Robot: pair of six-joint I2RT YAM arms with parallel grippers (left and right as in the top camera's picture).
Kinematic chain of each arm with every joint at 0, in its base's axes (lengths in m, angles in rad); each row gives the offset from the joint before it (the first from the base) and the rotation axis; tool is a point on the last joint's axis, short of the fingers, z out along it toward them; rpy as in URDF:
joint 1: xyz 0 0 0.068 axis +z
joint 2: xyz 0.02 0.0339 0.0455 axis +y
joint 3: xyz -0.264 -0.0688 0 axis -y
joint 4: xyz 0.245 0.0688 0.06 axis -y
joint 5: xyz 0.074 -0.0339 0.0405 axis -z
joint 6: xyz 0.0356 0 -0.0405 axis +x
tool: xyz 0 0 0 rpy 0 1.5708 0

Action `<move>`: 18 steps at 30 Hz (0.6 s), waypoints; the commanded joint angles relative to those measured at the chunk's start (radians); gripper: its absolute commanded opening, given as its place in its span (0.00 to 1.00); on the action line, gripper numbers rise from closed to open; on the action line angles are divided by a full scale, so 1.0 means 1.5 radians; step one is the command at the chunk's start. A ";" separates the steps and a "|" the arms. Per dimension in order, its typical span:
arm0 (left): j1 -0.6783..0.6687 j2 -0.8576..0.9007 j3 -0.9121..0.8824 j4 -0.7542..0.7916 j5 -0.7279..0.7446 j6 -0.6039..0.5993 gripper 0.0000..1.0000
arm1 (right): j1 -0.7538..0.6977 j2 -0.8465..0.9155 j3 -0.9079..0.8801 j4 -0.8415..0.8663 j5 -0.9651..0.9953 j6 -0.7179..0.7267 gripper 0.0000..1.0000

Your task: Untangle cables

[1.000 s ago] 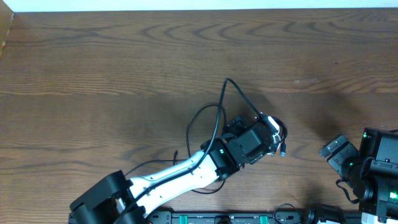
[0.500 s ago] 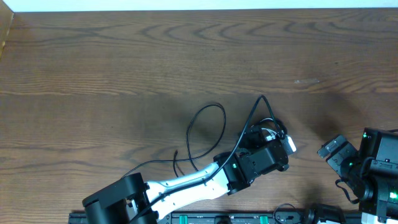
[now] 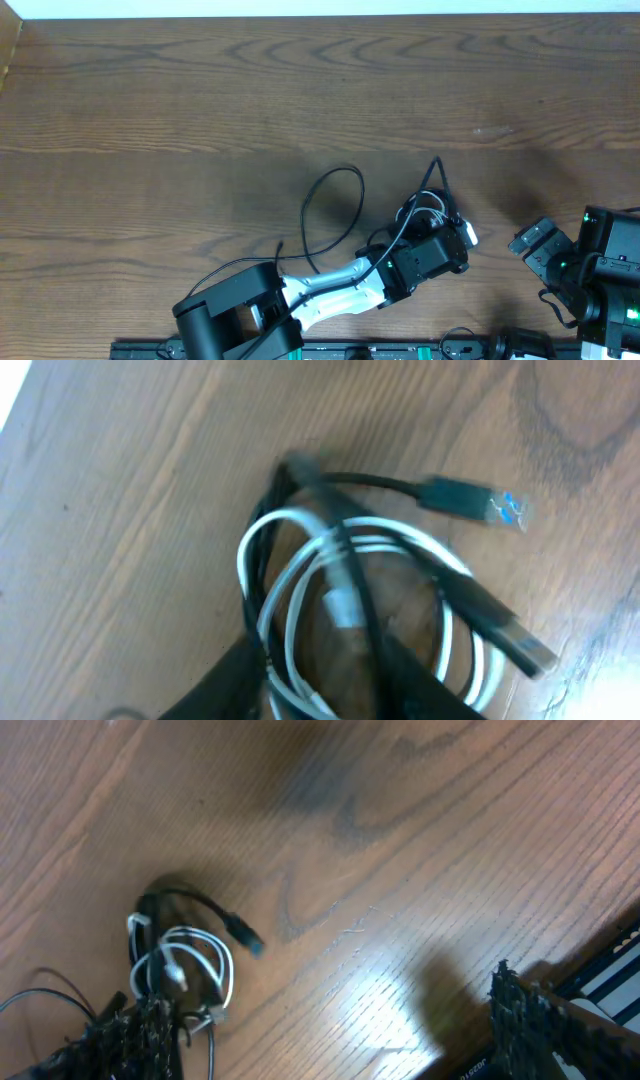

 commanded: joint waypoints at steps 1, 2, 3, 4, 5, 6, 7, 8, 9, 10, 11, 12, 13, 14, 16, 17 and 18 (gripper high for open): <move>0.008 0.020 0.011 0.028 -0.011 -0.016 0.29 | -0.005 -0.002 0.001 -0.001 -0.006 -0.012 0.99; 0.011 0.024 0.011 0.038 -0.011 -0.030 0.29 | -0.005 -0.002 0.001 -0.001 -0.007 -0.014 0.99; 0.014 0.028 0.011 0.047 -0.010 -0.042 0.26 | -0.005 -0.002 0.001 -0.003 -0.007 -0.016 0.99; 0.018 0.034 0.011 0.054 -0.010 -0.055 0.24 | -0.005 -0.002 0.001 -0.005 -0.007 -0.016 0.99; 0.022 0.037 0.011 0.057 -0.007 -0.065 0.19 | -0.005 -0.002 0.001 -0.006 -0.009 -0.016 0.99; 0.025 0.040 0.011 0.057 0.001 -0.070 0.14 | -0.005 -0.002 0.001 -0.006 -0.010 -0.016 0.99; 0.033 0.041 0.011 0.057 0.006 -0.093 0.08 | -0.005 -0.002 0.001 -0.007 -0.015 -0.016 0.98; 0.037 0.038 0.011 0.057 0.005 -0.101 0.07 | -0.005 -0.002 0.001 -0.008 -0.018 -0.016 0.96; 0.040 0.029 0.011 0.055 0.004 -0.111 0.08 | -0.005 -0.002 0.001 -0.008 -0.020 -0.016 0.95; 0.043 0.021 0.011 0.054 0.004 -0.117 0.08 | -0.005 -0.002 0.001 -0.008 -0.021 -0.016 0.93; 0.047 0.004 0.011 0.051 0.004 -0.126 0.07 | -0.005 -0.002 0.001 -0.008 -0.022 -0.016 0.91; 0.051 -0.015 0.011 0.045 0.004 -0.132 0.07 | -0.005 -0.002 0.001 -0.008 -0.023 -0.016 0.87; 0.056 -0.039 0.011 0.033 0.004 -0.140 0.07 | -0.005 -0.002 0.001 -0.008 -0.028 -0.016 0.83; 0.063 -0.069 0.011 0.017 0.004 -0.152 0.07 | -0.005 -0.002 0.001 -0.008 -0.035 -0.016 0.77; 0.078 -0.134 0.011 -0.024 0.007 -0.186 0.07 | -0.005 -0.002 0.001 -0.006 -0.057 -0.016 0.69; 0.085 -0.163 0.011 -0.046 0.013 -0.201 0.07 | -0.005 -0.002 0.001 -0.005 -0.070 -0.019 0.67; 0.095 -0.196 0.011 -0.069 0.033 -0.211 0.07 | -0.005 -0.002 0.001 -0.003 -0.085 -0.022 0.66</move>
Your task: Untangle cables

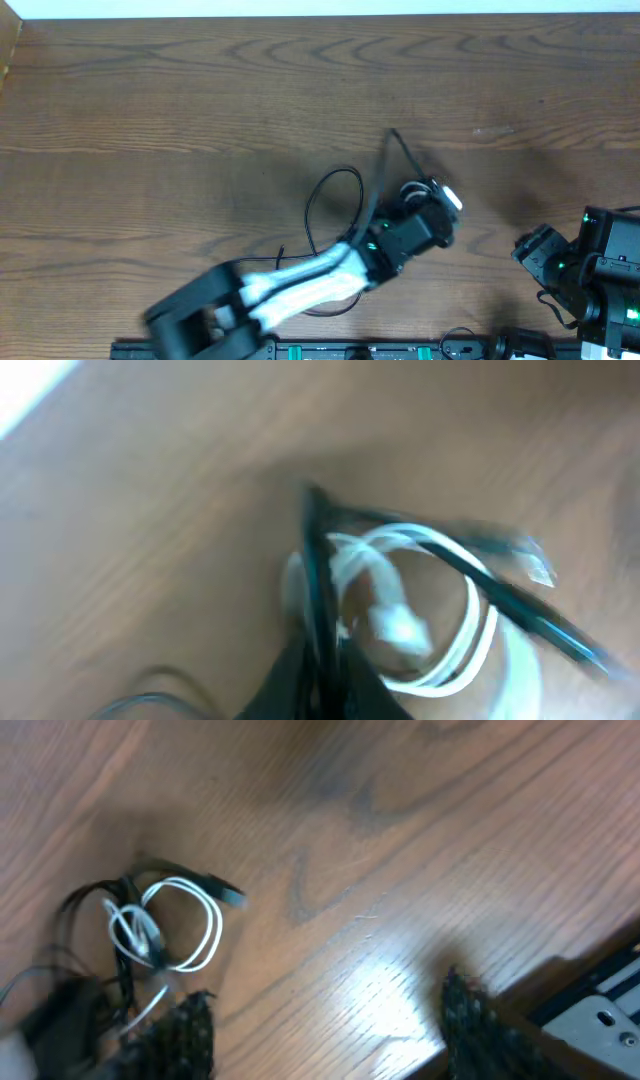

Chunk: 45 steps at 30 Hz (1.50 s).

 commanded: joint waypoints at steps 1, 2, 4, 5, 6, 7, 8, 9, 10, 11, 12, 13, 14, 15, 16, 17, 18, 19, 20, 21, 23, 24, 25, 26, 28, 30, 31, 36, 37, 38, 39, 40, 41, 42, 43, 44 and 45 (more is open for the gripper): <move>0.038 -0.150 0.012 -0.060 0.051 -0.075 0.08 | -0.005 -0.002 0.001 0.004 -0.057 -0.018 0.67; 0.049 -0.178 0.012 -0.081 0.085 -0.079 0.07 | -0.005 -0.002 0.001 0.008 -0.075 -0.027 0.66; 0.075 -0.234 0.012 -0.122 0.158 -0.097 0.08 | -0.005 -0.002 0.001 0.017 -0.116 -0.059 0.67; 0.089 -0.258 0.012 -0.138 0.185 -0.113 0.07 | -0.005 -0.002 0.001 0.022 -0.144 -0.080 0.67; 0.120 -0.300 0.012 -0.168 0.224 -0.147 0.07 | -0.005 -0.002 0.001 0.030 -0.199 -0.113 0.66; 0.139 -0.320 0.012 -0.183 0.240 -0.170 0.07 | -0.005 -0.002 0.001 0.033 -0.232 -0.131 0.66; 0.154 -0.335 0.012 -0.194 0.255 -0.187 0.08 | -0.005 -0.002 0.001 0.036 -0.260 -0.144 0.66; 0.172 -0.350 0.012 -0.202 0.279 -0.207 0.08 | -0.005 -0.002 0.001 0.040 -0.301 -0.163 0.66; 0.186 -0.359 0.012 -0.206 0.306 -0.220 0.08 | -0.005 -0.002 0.001 0.045 -0.335 -0.180 0.67; 0.203 -0.367 0.012 -0.207 0.346 -0.234 0.07 | -0.005 -0.002 0.001 0.049 -0.369 -0.198 0.67; 0.217 -0.372 0.012 -0.205 0.381 -0.247 0.07 | -0.005 -0.002 0.001 0.055 -0.408 -0.219 0.68; 0.230 -0.373 0.012 -0.204 0.410 -0.260 0.07 | -0.005 -0.002 0.001 0.059 -0.438 -0.235 0.68; 0.244 -0.373 0.012 -0.203 0.433 -0.278 0.07 | -0.005 -0.002 0.001 0.061 -0.464 -0.246 0.69; 0.255 -0.372 0.011 -0.203 0.447 -0.297 0.08 | -0.005 -0.002 0.001 0.062 -0.486 -0.253 0.69; 0.269 -0.369 0.011 -0.204 0.459 -0.322 0.07 | -0.005 -0.002 0.001 0.062 -0.504 -0.257 0.69; 0.282 -0.366 0.011 -0.203 0.478 -0.349 0.07 | -0.004 -0.002 0.001 0.061 -0.515 -0.258 0.69; 0.293 -0.362 0.011 -0.201 0.496 -0.370 0.07 | -0.004 -0.002 0.001 0.060 -0.524 -0.258 0.69; 0.304 -0.358 0.011 -0.199 0.518 -0.382 0.07 | -0.004 -0.002 0.001 0.061 -0.532 -0.257 0.69; 0.318 -0.350 0.011 -0.190 0.559 -0.385 0.07 | -0.004 -0.002 0.001 0.065 -0.535 -0.258 0.69; 0.325 -0.344 0.011 -0.186 0.581 -0.385 0.07 | -0.004 -0.002 0.001 0.069 -0.535 -0.257 0.69; 0.338 -0.333 0.011 -0.182 0.605 -0.385 0.07 | -0.004 -0.002 0.001 0.080 -0.549 -0.257 0.69; 0.342 -0.328 0.011 -0.182 0.613 -0.385 0.07 | -0.004 -0.002 0.001 0.087 -0.561 -0.258 0.69; 0.344 -0.324 0.011 -0.182 0.625 -0.385 0.07 | -0.004 -0.002 0.001 0.098 -0.579 -0.258 0.69; 0.346 -0.320 0.011 -0.179 0.642 -0.385 0.07 | -0.004 -0.002 0.001 0.108 -0.592 -0.258 0.68; 0.347 -0.314 0.011 -0.158 0.703 -0.386 0.07 | -0.004 -0.002 0.001 0.129 -0.599 -0.258 0.66; 0.347 -0.310 0.011 -0.127 0.764 -0.386 0.07 | -0.004 -0.001 0.000 0.147 -0.599 -0.266 0.64; 0.347 -0.310 0.011 -0.109 0.792 -0.392 0.07 | -0.004 0.000 0.000 0.154 -0.599 -0.268 0.63; 0.347 -0.310 0.011 -0.072 0.824 -0.404 0.07 | -0.004 0.001 0.000 0.154 -0.605 -0.267 0.47; 0.347 -0.309 0.011 -0.072 0.824 -0.397 0.07 | -0.004 0.001 0.000 0.154 -0.617 -0.265 0.47; 0.347 -0.309 0.011 -0.073 0.824 -0.385 0.07 | -0.004 0.001 -0.001 0.155 -0.646 -0.256 0.47; 0.347 -0.308 0.011 -0.072 0.824 -0.382 0.08 | -0.004 0.001 -0.001 0.157 -0.667 -0.250 0.47; 0.347 -0.308 0.011 -0.072 0.824 -0.382 0.08 | -0.004 0.001 -0.001 0.160 -0.682 -0.246 0.49; 0.347 -0.307 0.011 -0.072 0.824 -0.382 0.08 | -0.004 0.001 -0.001 0.164 -0.696 -0.246 0.51; 0.347 -0.307 0.011 -0.072 0.824 -0.382 0.08 | -0.004 0.001 -0.001 0.167 -0.703 -0.246 0.52; 0.347 -0.307 0.011 -0.072 0.824 -0.382 0.07 | -0.004 0.001 -0.001 0.170 -0.703 -0.240 0.51; 0.347 -0.307 0.011 -0.072 0.824 -0.382 0.08 | -0.004 0.001 -0.001 0.174 -0.703 -0.236 0.51; 0.347 -0.307 0.011 -0.072 0.824 -0.382 0.08 | -0.004 0.001 -0.001 0.178 -0.703 -0.233 0.51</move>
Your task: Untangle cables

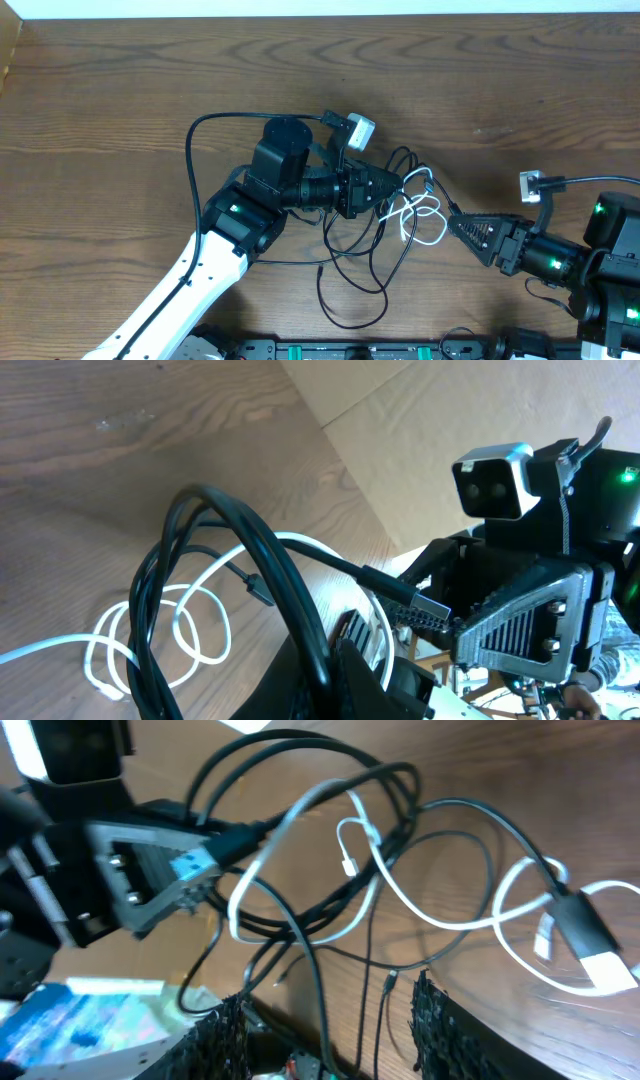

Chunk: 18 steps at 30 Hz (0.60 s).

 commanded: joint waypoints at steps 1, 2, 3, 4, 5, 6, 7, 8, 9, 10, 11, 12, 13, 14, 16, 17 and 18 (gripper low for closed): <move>0.002 -0.002 0.008 0.005 0.022 0.004 0.07 | -0.004 0.001 -0.001 0.013 -0.045 0.025 0.51; 0.002 -0.002 0.008 0.005 0.022 0.004 0.07 | -0.004 0.001 -0.001 0.017 -0.045 0.033 0.50; 0.002 -0.002 0.008 0.005 0.022 0.004 0.07 | -0.002 0.001 -0.001 0.021 -0.045 0.040 0.50; 0.002 -0.002 0.008 0.005 0.022 0.004 0.08 | 0.001 0.001 -0.001 0.028 -0.045 0.041 0.50; 0.002 -0.002 0.008 0.005 0.022 0.004 0.07 | 0.006 0.001 -0.001 0.036 -0.045 0.042 0.50; 0.002 -0.002 0.008 0.005 0.022 0.004 0.08 | 0.012 0.001 -0.001 0.046 -0.044 0.048 0.50; 0.002 -0.002 0.008 0.005 0.022 0.004 0.07 | 0.019 0.001 -0.002 0.058 -0.040 0.059 0.49; 0.002 -0.002 0.008 0.005 0.022 0.004 0.08 | 0.029 0.001 -0.005 0.077 -0.033 0.077 0.49; 0.002 -0.002 0.008 0.006 0.022 0.004 0.08 | 0.036 0.001 -0.006 0.089 -0.026 0.089 0.48; 0.002 -0.002 0.008 0.006 0.022 0.004 0.07 | 0.049 0.001 -0.009 0.107 -0.012 0.106 0.47; 0.002 -0.002 0.008 0.006 0.022 0.004 0.08 | 0.060 0.002 -0.010 0.119 0.001 0.121 0.47; 0.002 -0.002 0.008 0.006 0.022 0.004 0.07 | 0.077 0.004 -0.012 0.129 0.017 0.139 0.46; 0.002 -0.002 0.008 0.006 0.022 0.004 0.08 | 0.100 0.006 -0.014 0.142 0.036 0.157 0.45; 0.002 -0.002 0.008 0.006 0.018 0.004 0.07 | 0.119 0.009 -0.014 0.145 0.058 0.168 0.45; 0.002 -0.002 0.008 0.006 0.003 0.004 0.07 | 0.156 0.015 -0.014 0.151 0.109 0.194 0.46; 0.002 -0.002 0.008 0.005 -0.008 0.004 0.08 | 0.173 0.019 -0.014 0.156 0.127 0.207 0.47; 0.002 -0.002 0.008 0.005 -0.016 0.004 0.07 | 0.189 0.022 -0.014 0.164 0.140 0.220 0.49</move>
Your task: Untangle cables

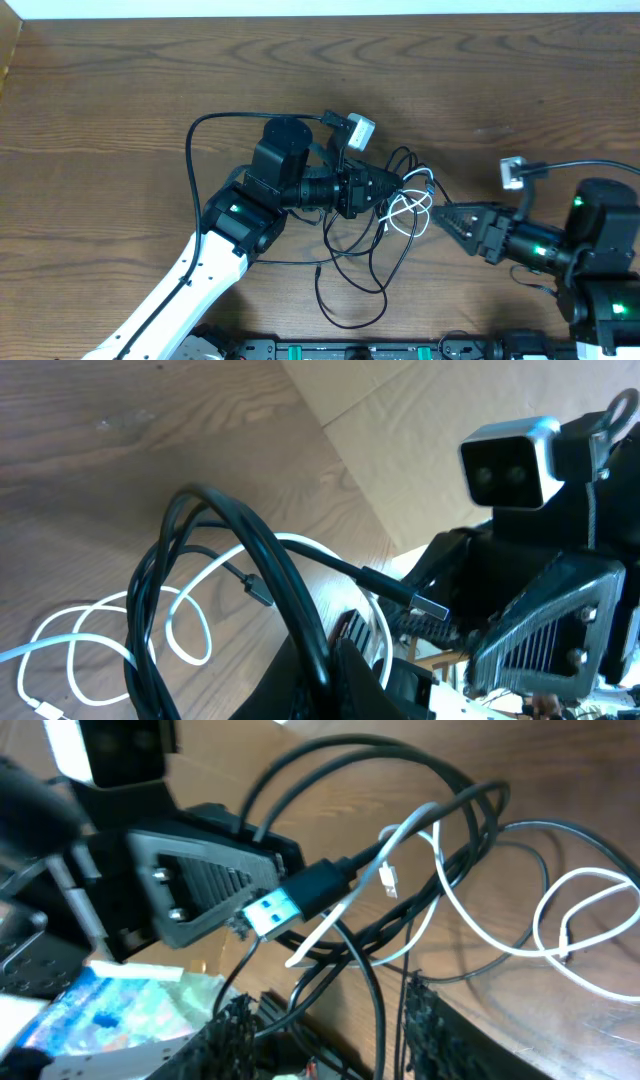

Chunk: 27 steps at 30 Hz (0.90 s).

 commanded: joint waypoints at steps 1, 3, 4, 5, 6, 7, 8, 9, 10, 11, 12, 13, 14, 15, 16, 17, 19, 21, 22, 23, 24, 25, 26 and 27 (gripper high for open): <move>0.002 -0.002 0.008 0.005 -0.021 0.004 0.08 | 0.063 0.014 -0.008 0.025 0.095 0.084 0.50; 0.002 -0.002 0.008 0.005 -0.029 0.004 0.08 | 0.092 0.022 -0.008 0.049 0.126 0.118 0.50; 0.002 -0.002 0.008 0.005 -0.029 0.004 0.07 | 0.108 0.027 -0.008 0.061 0.153 0.146 0.50; 0.002 -0.002 0.008 0.005 -0.029 0.004 0.07 | 0.120 0.032 -0.008 0.069 0.174 0.168 0.50; 0.002 -0.002 0.008 0.005 -0.029 0.004 0.08 | 0.132 0.040 -0.008 0.078 0.199 0.194 0.49; 0.002 -0.002 0.008 0.005 -0.029 0.004 0.07 | 0.146 0.049 -0.008 0.091 0.220 0.218 0.48; 0.002 -0.002 0.008 0.005 -0.029 0.004 0.07 | 0.158 0.057 -0.008 0.102 0.234 0.231 0.46; 0.002 -0.002 0.008 0.005 -0.029 0.004 0.08 | 0.171 0.070 -0.008 0.115 0.251 0.247 0.44; 0.002 -0.002 0.008 0.005 -0.029 0.004 0.07 | 0.189 0.094 -0.008 0.135 0.283 0.271 0.42; 0.002 -0.002 0.008 0.005 -0.028 0.004 0.07 | 0.196 0.108 -0.008 0.146 0.303 0.278 0.40; 0.002 -0.002 0.008 0.005 -0.028 0.004 0.07 | 0.202 0.123 -0.008 0.157 0.320 0.284 0.36; 0.002 -0.002 0.008 0.005 -0.028 0.004 0.07 | 0.204 0.144 -0.008 0.171 0.322 0.290 0.20; 0.002 -0.002 0.008 0.005 -0.028 0.004 0.07 | 0.204 0.155 -0.008 0.175 0.322 0.289 0.08; 0.002 -0.002 0.008 0.005 -0.028 0.004 0.07 | 0.202 0.163 -0.008 0.175 0.328 0.289 0.01; 0.002 -0.002 0.008 0.005 -0.028 0.004 0.07 | 0.199 0.169 -0.008 0.170 0.340 0.289 0.01; 0.002 -0.002 0.008 0.005 -0.028 0.004 0.07 | 0.194 0.171 -0.008 0.165 0.352 0.287 0.01; 0.002 -0.002 0.008 0.005 -0.028 0.005 0.07 | 0.184 0.167 -0.008 0.164 0.352 0.265 0.01; 0.002 -0.002 0.008 0.002 -0.029 0.013 0.07 | 0.172 0.151 -0.007 0.159 0.349 0.247 0.01; 0.002 -0.002 0.008 0.000 -0.029 0.017 0.07 | 0.164 0.139 -0.007 0.152 0.350 0.243 0.01; 0.002 -0.002 0.008 -0.004 -0.029 0.021 0.07 | 0.153 0.124 -0.007 0.143 0.355 0.243 0.01; 0.003 -0.002 0.008 -0.008 -0.029 0.024 0.07 | 0.140 0.108 -0.007 0.133 0.358 0.241 0.01; 0.004 -0.002 0.008 -0.014 -0.029 0.027 0.08 | 0.128 0.092 -0.007 0.124 0.363 0.241 0.01; 0.006 -0.002 0.008 -0.020 -0.029 0.030 0.07 | 0.114 0.074 -0.007 0.112 0.369 0.241 0.01; 0.009 -0.002 0.008 -0.025 -0.030 0.030 0.08 | 0.099 0.053 -0.007 0.099 0.385 0.241 0.01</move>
